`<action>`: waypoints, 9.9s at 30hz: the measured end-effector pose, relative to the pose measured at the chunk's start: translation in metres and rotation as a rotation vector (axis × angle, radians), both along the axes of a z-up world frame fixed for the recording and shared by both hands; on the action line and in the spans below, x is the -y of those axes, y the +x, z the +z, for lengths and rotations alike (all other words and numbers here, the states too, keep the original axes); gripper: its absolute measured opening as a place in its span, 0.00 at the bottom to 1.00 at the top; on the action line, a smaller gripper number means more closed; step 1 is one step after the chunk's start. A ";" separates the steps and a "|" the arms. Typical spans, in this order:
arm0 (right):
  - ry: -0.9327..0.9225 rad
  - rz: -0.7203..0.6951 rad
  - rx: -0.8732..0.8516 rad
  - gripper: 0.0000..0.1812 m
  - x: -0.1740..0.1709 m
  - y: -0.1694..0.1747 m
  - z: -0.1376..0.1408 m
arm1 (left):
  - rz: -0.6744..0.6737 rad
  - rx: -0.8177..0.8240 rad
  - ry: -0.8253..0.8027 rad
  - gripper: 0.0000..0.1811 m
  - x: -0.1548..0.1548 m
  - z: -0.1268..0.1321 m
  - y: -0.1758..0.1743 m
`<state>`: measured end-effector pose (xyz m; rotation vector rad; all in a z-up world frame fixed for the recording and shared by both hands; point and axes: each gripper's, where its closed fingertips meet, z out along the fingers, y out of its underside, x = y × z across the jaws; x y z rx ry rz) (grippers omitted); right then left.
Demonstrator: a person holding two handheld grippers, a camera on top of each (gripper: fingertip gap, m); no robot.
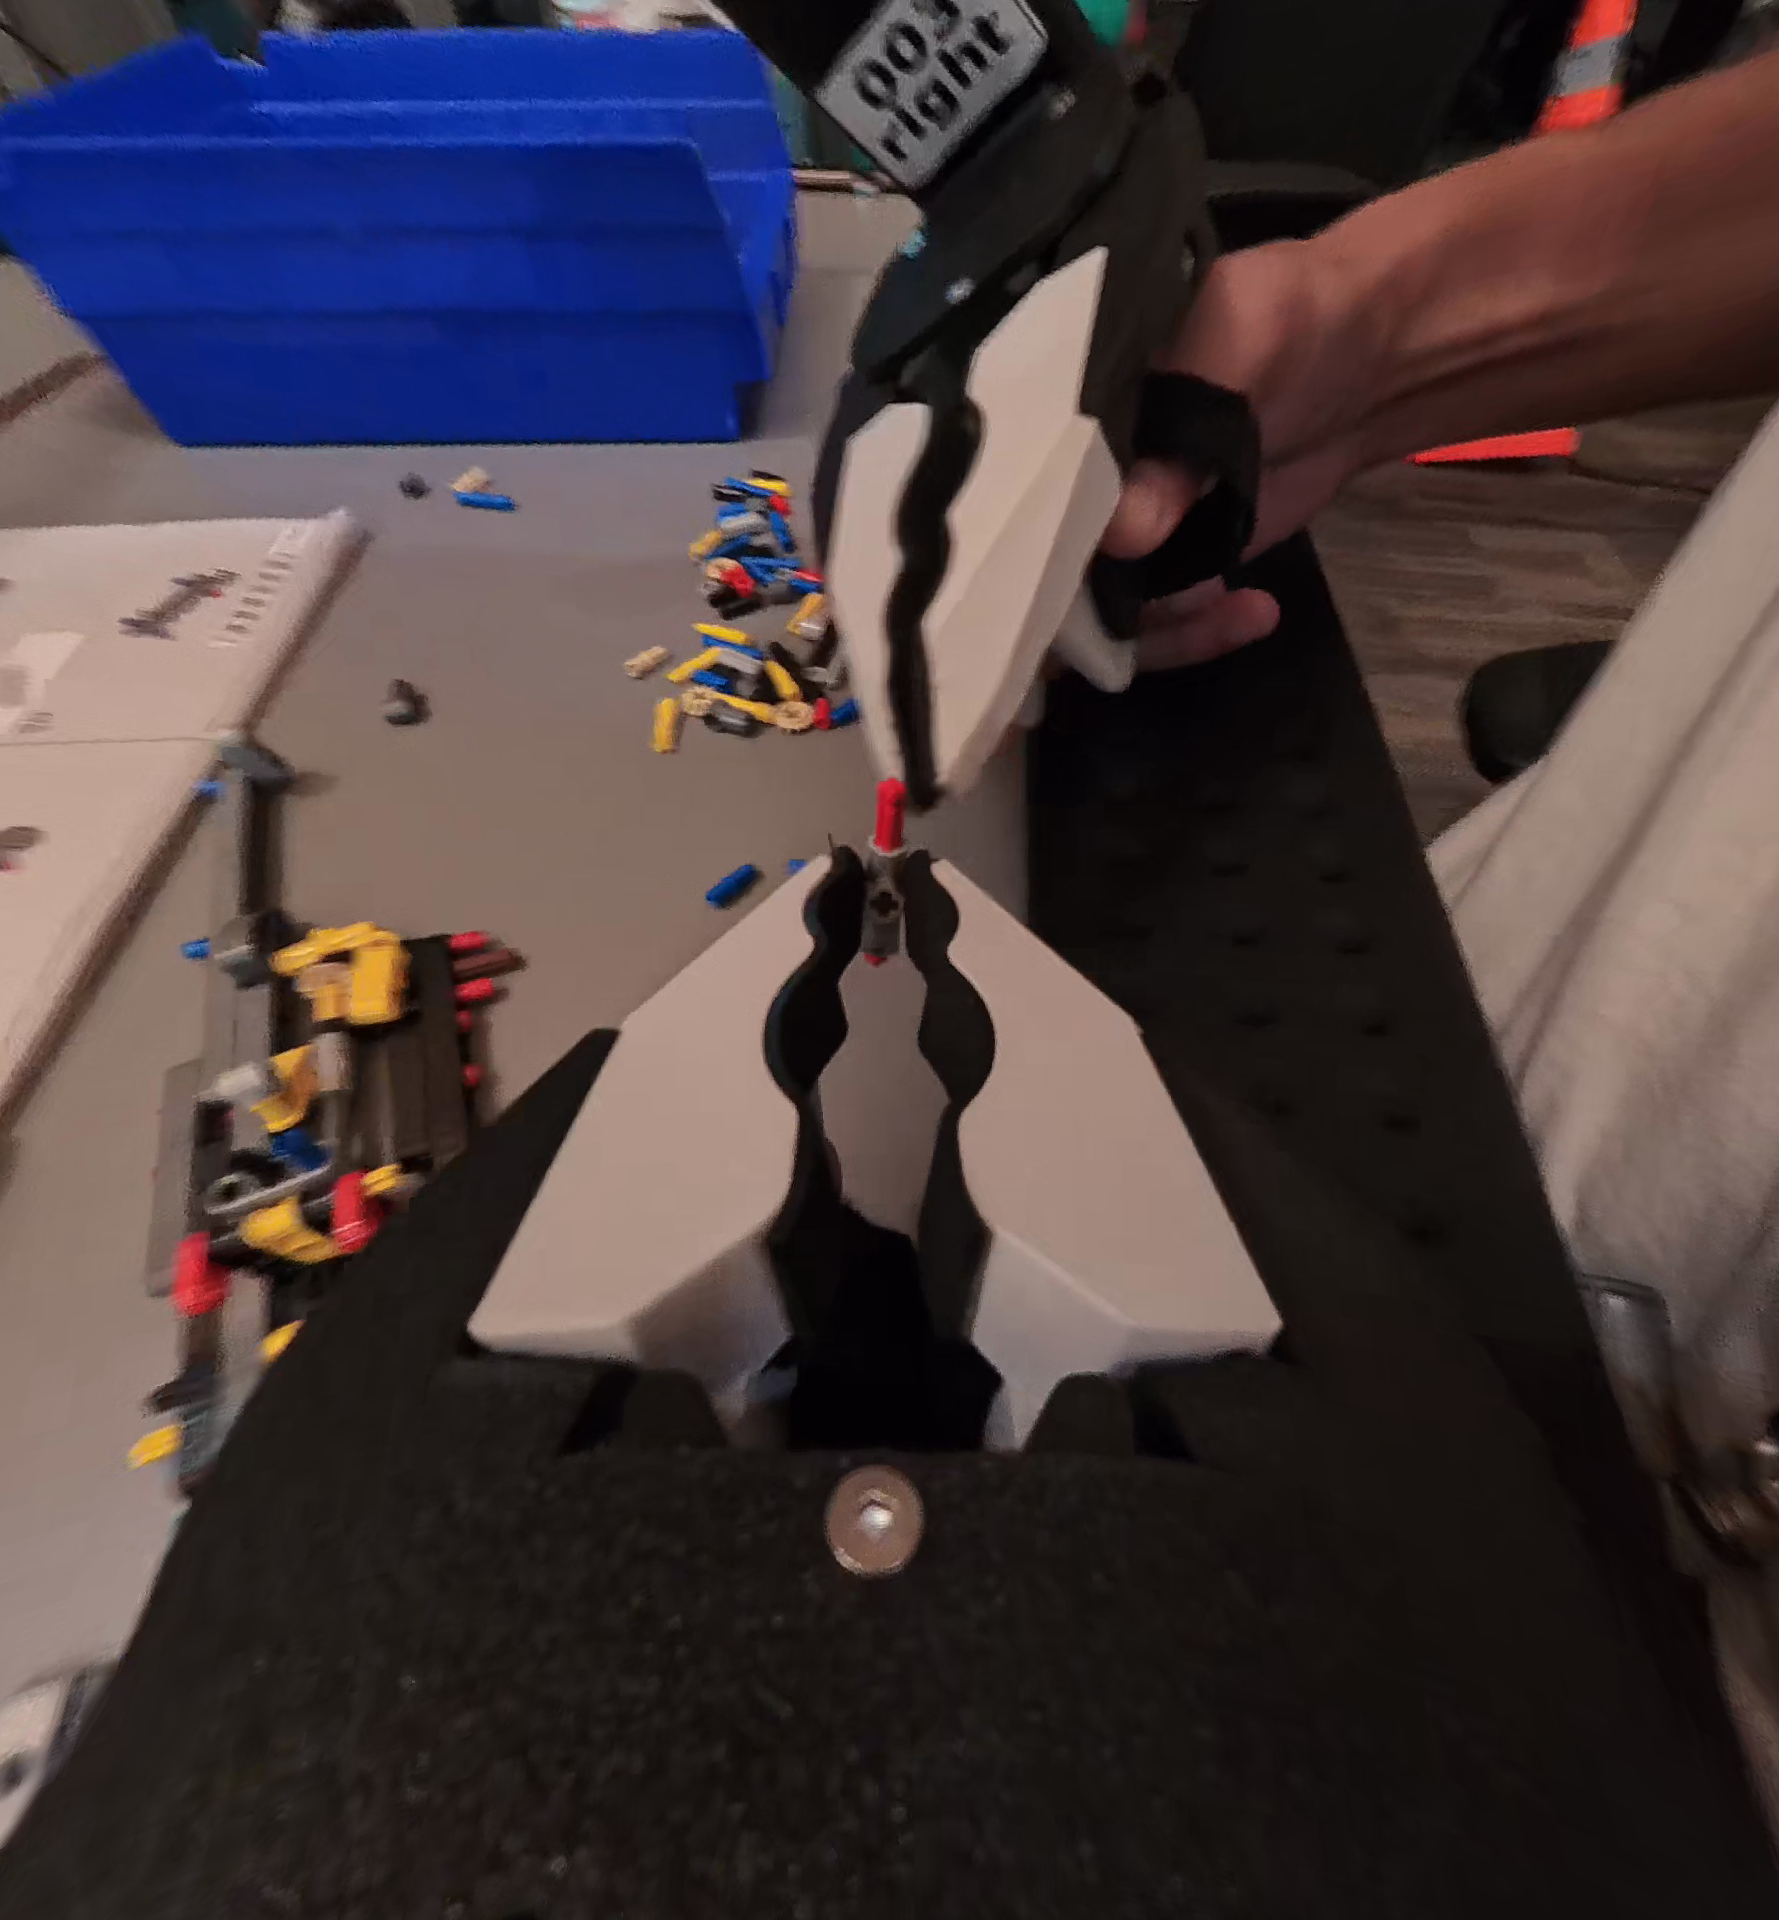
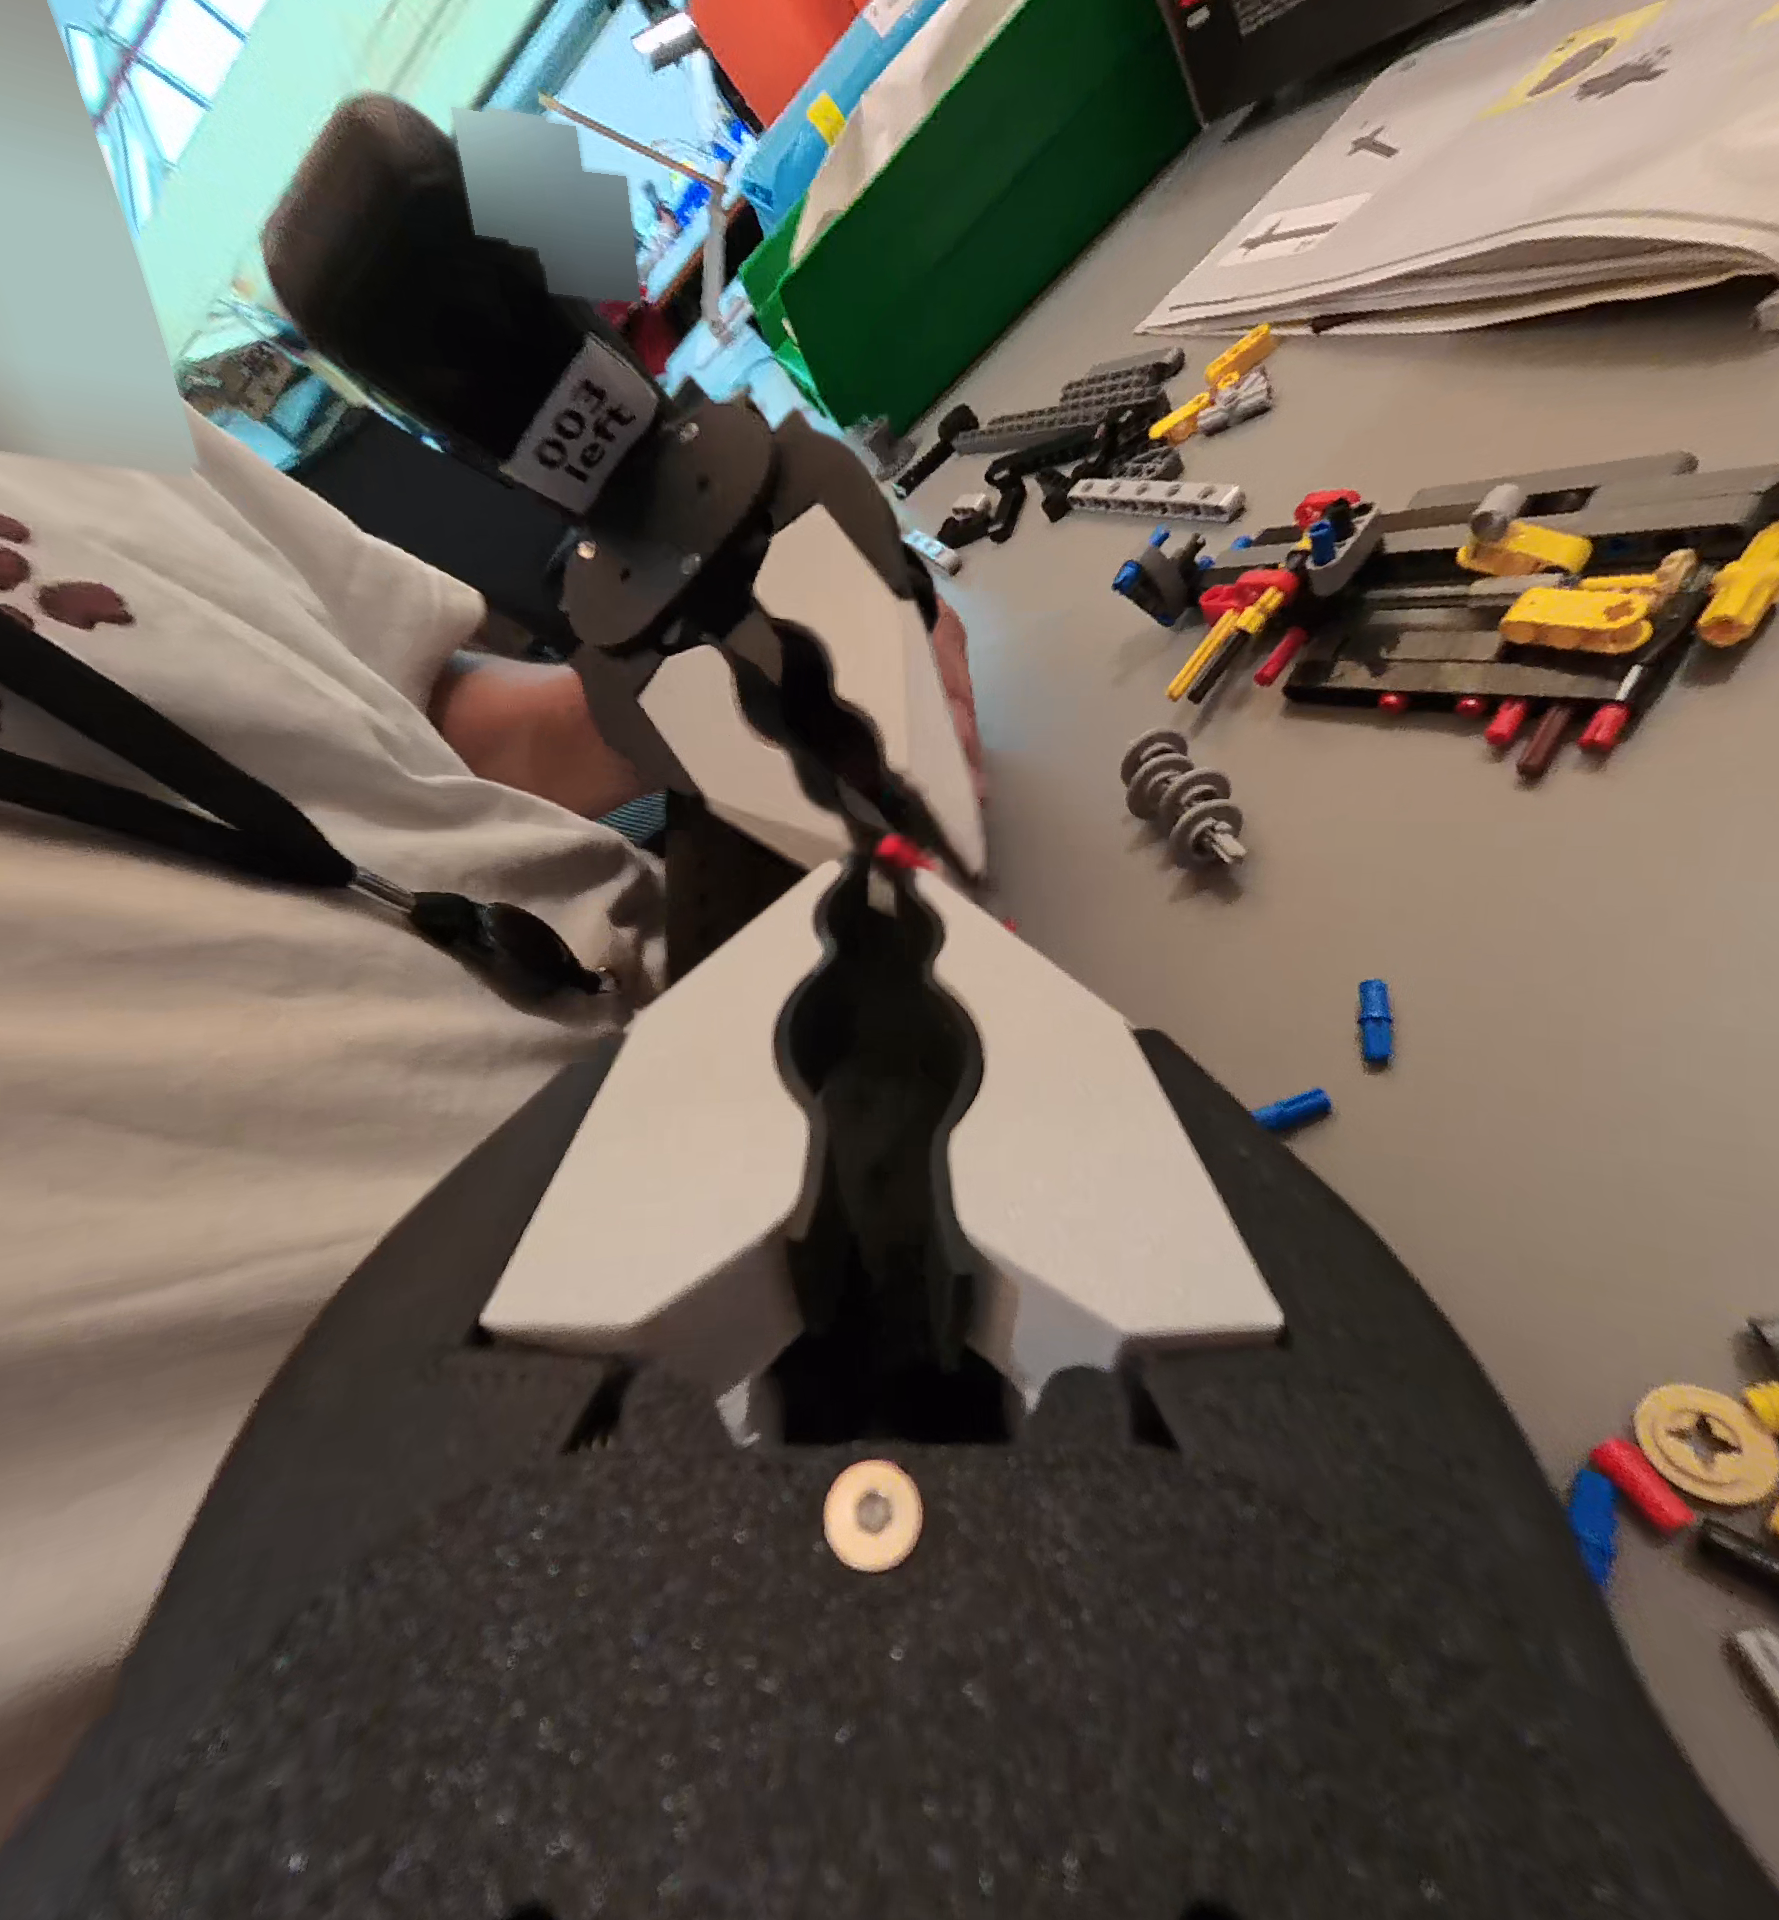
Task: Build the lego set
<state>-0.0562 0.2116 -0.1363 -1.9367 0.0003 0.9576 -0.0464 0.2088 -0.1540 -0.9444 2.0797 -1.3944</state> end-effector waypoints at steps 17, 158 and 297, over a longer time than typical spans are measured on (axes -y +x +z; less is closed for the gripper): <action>-0.056 0.081 -0.525 0.29 -0.023 -0.016 0.030 | 0.058 0.442 0.199 0.03 -0.008 0.044 0.001; 0.274 -0.053 0.623 0.02 -0.113 0.084 0.025 | 0.230 -0.084 -0.439 0.16 -0.140 0.054 0.076; -0.117 -0.464 0.884 0.38 -0.391 0.260 0.073 | 1.248 -0.193 0.215 0.38 -0.562 0.103 -0.023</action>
